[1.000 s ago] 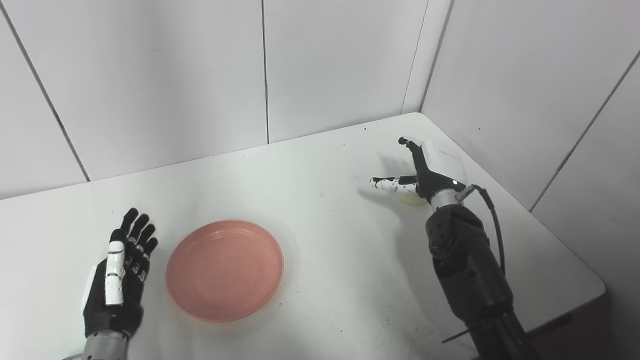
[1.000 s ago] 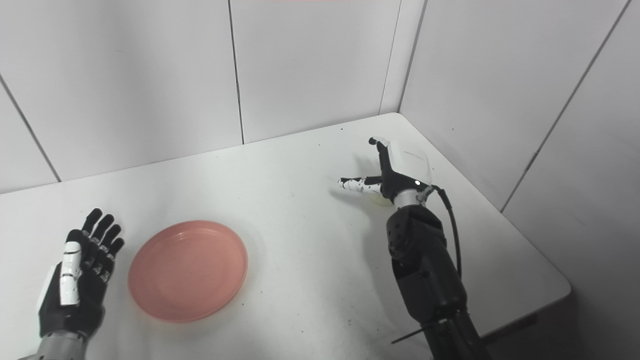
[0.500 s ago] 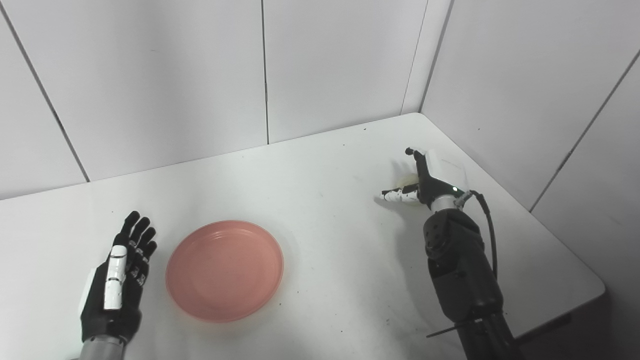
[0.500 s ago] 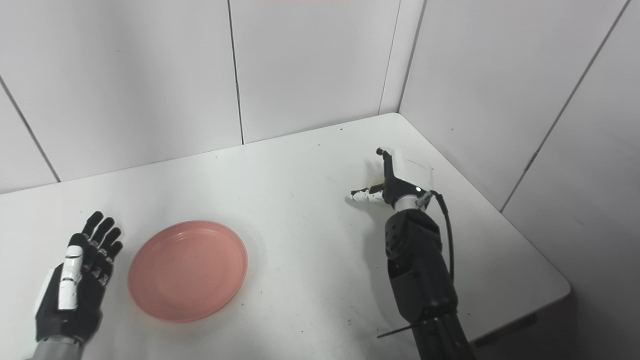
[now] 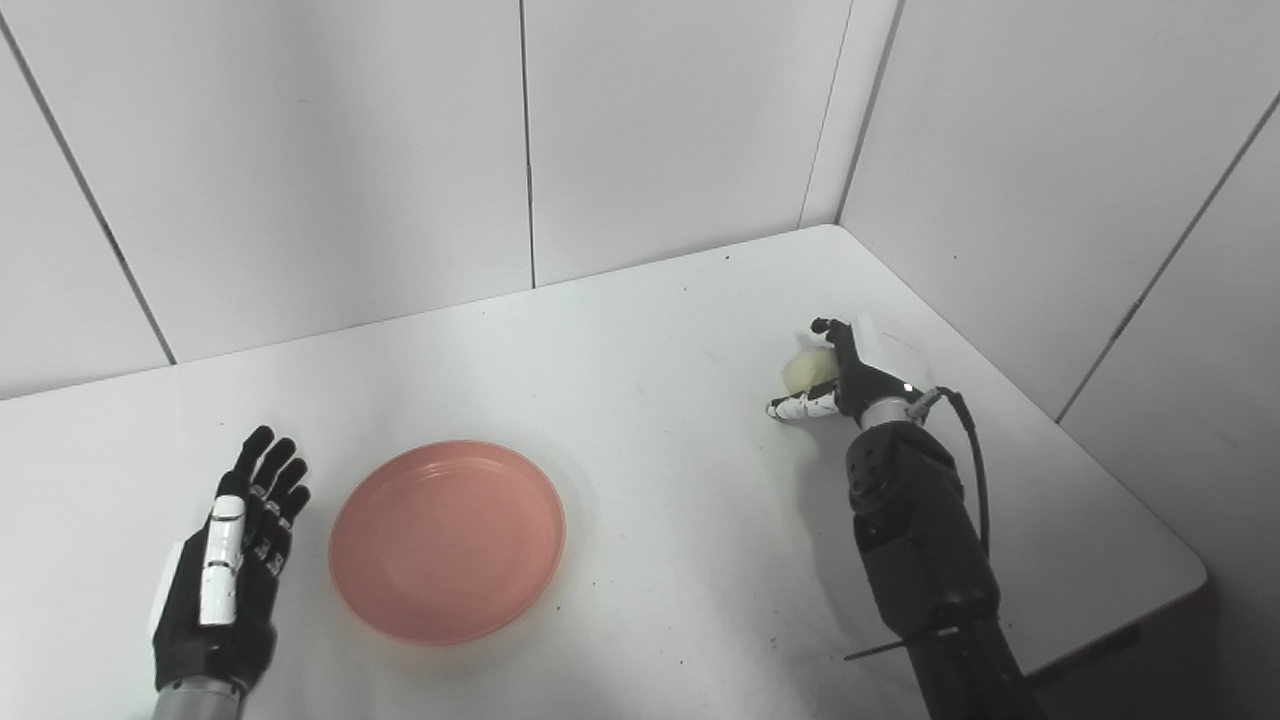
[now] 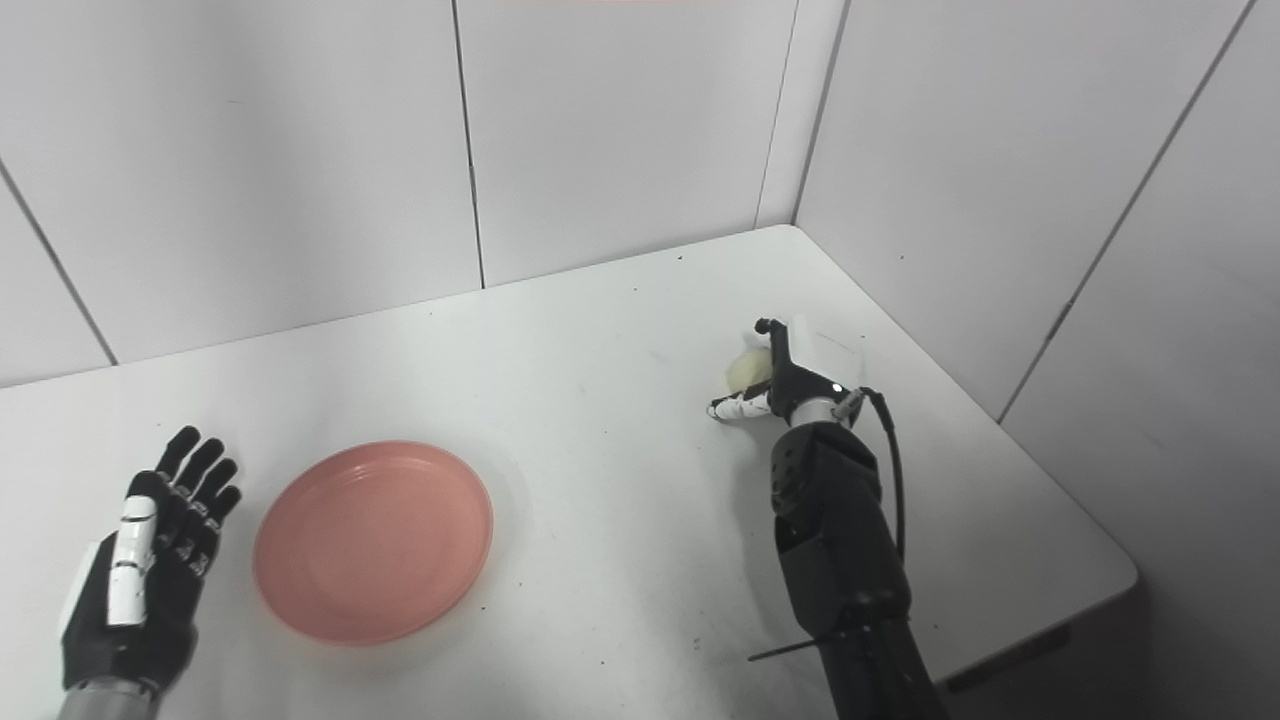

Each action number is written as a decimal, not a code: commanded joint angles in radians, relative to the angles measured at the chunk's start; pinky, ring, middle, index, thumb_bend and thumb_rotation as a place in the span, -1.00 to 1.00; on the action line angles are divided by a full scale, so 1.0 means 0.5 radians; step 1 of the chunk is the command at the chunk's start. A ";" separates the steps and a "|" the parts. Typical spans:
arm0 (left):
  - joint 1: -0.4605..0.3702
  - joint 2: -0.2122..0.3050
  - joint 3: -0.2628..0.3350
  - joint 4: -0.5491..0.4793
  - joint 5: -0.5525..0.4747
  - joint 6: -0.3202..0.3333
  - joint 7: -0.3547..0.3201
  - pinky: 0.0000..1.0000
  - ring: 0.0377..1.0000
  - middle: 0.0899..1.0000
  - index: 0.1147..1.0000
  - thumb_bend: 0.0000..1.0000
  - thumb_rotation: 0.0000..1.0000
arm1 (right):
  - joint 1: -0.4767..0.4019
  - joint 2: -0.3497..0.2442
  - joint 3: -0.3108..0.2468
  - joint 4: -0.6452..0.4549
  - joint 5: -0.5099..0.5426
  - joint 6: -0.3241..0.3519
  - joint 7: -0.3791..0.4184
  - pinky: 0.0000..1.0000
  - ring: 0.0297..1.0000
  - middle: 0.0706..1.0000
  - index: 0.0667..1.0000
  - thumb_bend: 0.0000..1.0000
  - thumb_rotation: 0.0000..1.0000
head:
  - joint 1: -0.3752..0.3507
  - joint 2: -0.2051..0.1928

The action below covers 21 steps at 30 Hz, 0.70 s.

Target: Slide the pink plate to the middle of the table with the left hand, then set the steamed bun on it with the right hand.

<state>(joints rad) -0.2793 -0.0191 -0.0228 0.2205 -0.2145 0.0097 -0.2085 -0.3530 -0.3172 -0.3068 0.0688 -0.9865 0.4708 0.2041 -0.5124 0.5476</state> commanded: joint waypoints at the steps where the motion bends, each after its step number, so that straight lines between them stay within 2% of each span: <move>1: 0.015 -0.015 0.000 -0.010 -0.021 0.015 -0.012 0.94 0.90 0.88 0.81 0.07 0.79 | -0.053 -0.030 -0.042 0.005 0.059 -0.002 -0.080 -0.67 -0.54 -0.12 0.44 0.12 -0.99 | 0.008 0.002; 3: 0.016 -0.019 -0.001 -0.012 -0.021 0.010 -0.009 0.95 0.91 0.89 0.81 0.06 0.78 | -0.068 -0.003 -0.075 0.006 0.060 -0.002 -0.152 -0.65 -0.52 -0.13 0.30 0.12 -1.00 | 0.017 0.004; 4: 0.016 -0.019 -0.003 -0.015 -0.019 0.013 -0.010 0.95 0.91 0.88 0.81 0.06 0.78 | -0.074 0.008 -0.085 0.004 0.055 -0.002 -0.185 -0.69 -0.58 -0.14 0.22 0.13 -1.00 | 0.028 0.006; 5: 0.017 -0.017 -0.007 -0.018 -0.013 0.018 -0.011 0.93 0.90 0.88 0.80 0.07 0.79 | -0.075 0.015 -0.088 -0.001 0.057 -0.003 -0.229 -0.73 -0.63 -0.14 0.03 0.09 -1.00 | 0.031 0.006; 7: 0.022 -0.017 -0.016 -0.033 -0.002 0.025 -0.007 0.90 0.88 0.86 0.78 0.11 0.77 | -0.069 0.013 -0.075 -0.007 0.122 -0.004 -0.355 -0.78 -0.68 -0.14 -0.07 0.06 -1.00 | 0.048 0.007; 9: 0.027 -0.015 -0.025 -0.039 0.003 0.029 -0.011 0.96 0.91 0.89 0.82 0.09 0.81 | -0.067 0.014 -0.067 -0.016 0.178 -0.006 -0.448 -0.77 -0.66 -0.14 -0.10 0.06 -1.00 | 0.071 0.008; 11: 0.032 -0.018 -0.033 -0.039 0.008 0.019 -0.008 0.97 0.91 0.90 0.84 0.07 0.83 | -0.064 -0.004 -0.048 -0.011 0.236 -0.015 -0.514 -0.64 -0.50 -0.21 -0.06 0.05 -1.00 | 0.093 0.011; 14: 0.043 -0.023 -0.040 -0.042 0.000 0.014 -0.012 0.96 0.91 0.90 0.83 0.10 0.80 | -0.053 -0.019 -0.021 -0.047 0.296 -0.010 -0.563 -0.53 -0.38 -0.21 -0.04 0.05 -1.00 | 0.127 0.011; 17: 0.055 -0.035 -0.058 -0.042 0.012 -0.002 -0.015 0.97 0.92 0.90 0.84 0.13 0.77 | -0.037 -0.030 0.018 -0.113 0.329 -0.014 -0.598 -0.58 -0.44 -0.27 -0.05 0.05 -1.00 | 0.239 0.013; 18: 0.057 -0.039 -0.065 -0.040 0.022 -0.013 -0.013 0.97 0.92 0.90 0.85 0.13 0.79 | -0.033 -0.035 0.029 -0.128 0.349 -0.017 -0.609 -0.55 -0.40 -0.24 -0.04 0.04 -1.00 | 0.239 0.013; 20: 0.061 -0.061 -0.078 -0.026 0.050 -0.034 0.010 0.96 0.91 0.90 0.85 0.14 0.80 | -0.019 -0.051 0.040 -0.151 0.433 -0.074 -0.630 -0.54 -0.40 -0.26 -0.04 0.04 -1.00 | 0.381 0.025; 21: 0.063 -0.070 -0.082 -0.023 0.058 -0.040 0.020 0.93 0.90 0.88 0.84 0.15 0.78 | -0.012 -0.061 0.046 -0.158 0.466 -0.092 -0.637 -0.54 -0.42 -0.28 -0.04 0.04 -1.00 | 0.393 0.028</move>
<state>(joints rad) -0.2607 -0.0373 -0.0522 0.1999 -0.1976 0.0000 -0.2037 -0.3403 -0.3150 -0.2857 0.0232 -0.7734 0.4677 -0.0807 -0.3221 0.5599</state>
